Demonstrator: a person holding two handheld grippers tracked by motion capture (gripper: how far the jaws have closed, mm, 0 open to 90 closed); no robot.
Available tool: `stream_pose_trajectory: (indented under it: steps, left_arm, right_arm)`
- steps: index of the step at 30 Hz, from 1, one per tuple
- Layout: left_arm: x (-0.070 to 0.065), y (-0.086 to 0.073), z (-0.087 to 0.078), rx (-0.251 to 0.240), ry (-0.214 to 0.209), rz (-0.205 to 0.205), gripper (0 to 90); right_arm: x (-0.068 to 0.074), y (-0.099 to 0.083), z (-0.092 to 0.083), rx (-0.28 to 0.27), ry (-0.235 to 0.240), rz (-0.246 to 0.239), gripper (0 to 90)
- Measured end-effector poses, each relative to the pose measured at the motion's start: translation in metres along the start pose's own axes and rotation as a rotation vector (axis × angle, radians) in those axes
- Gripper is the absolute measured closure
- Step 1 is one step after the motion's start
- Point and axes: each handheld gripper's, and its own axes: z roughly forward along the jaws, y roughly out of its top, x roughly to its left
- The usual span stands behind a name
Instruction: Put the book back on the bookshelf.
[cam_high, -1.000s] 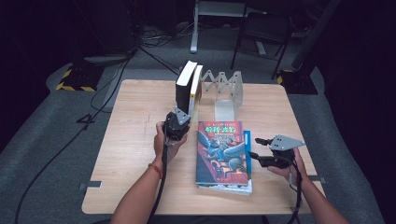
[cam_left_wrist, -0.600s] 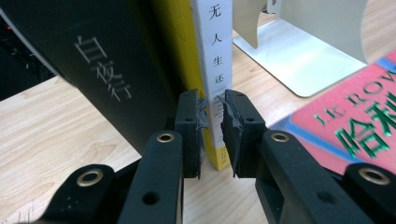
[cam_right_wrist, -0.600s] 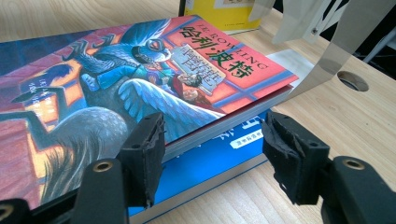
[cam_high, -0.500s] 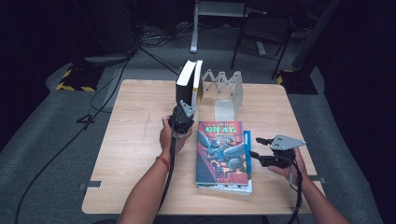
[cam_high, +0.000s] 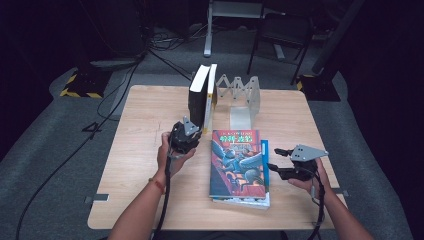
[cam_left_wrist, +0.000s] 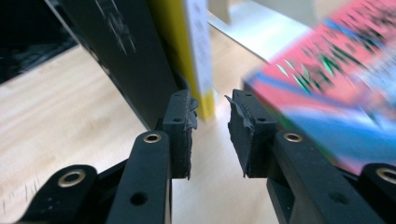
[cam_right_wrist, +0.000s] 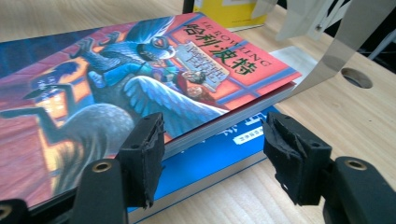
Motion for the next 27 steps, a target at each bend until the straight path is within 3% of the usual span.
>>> stream_pose_trajectory:
  steps: [4, 7, 11, 15, 19, 22, 27]
  left_arm:
    - [-0.007, -0.023, -0.020, 0.033, -0.115, 0.053, 63.5]
    - [-0.017, -0.043, -0.031, 0.071, -0.173, 0.098, 60.4]
    - [-0.031, -0.067, -0.039, 0.128, -0.215, 0.150, 55.1]
    - [-0.038, -0.080, -0.043, 0.161, -0.219, 0.170, 49.2]
    - [-0.044, -0.093, -0.048, 0.183, -0.287, 0.152, 44.4]
    - [-0.044, -0.092, -0.047, 0.167, -0.329, 0.115, 38.4]
    - [-0.045, -0.089, -0.044, 0.172, -0.348, 0.139, 36.9]
  right_arm:
    - [0.004, 0.001, -0.002, 0.030, 0.029, 0.000, 37.0]
    - [0.009, -0.003, -0.005, 0.063, 0.057, 0.006, 35.6]
    - [0.017, -0.010, -0.014, 0.108, 0.084, 0.002, 32.7]
    - [0.022, -0.015, -0.020, 0.136, 0.098, 0.001, 31.1]
    - [0.026, -0.017, -0.021, 0.165, 0.122, -0.015, 29.8]
    - [0.027, -0.019, -0.015, 0.198, 0.139, -0.018, 29.7]
    - [0.027, -0.021, -0.012, 0.197, 0.143, -0.018, 29.8]
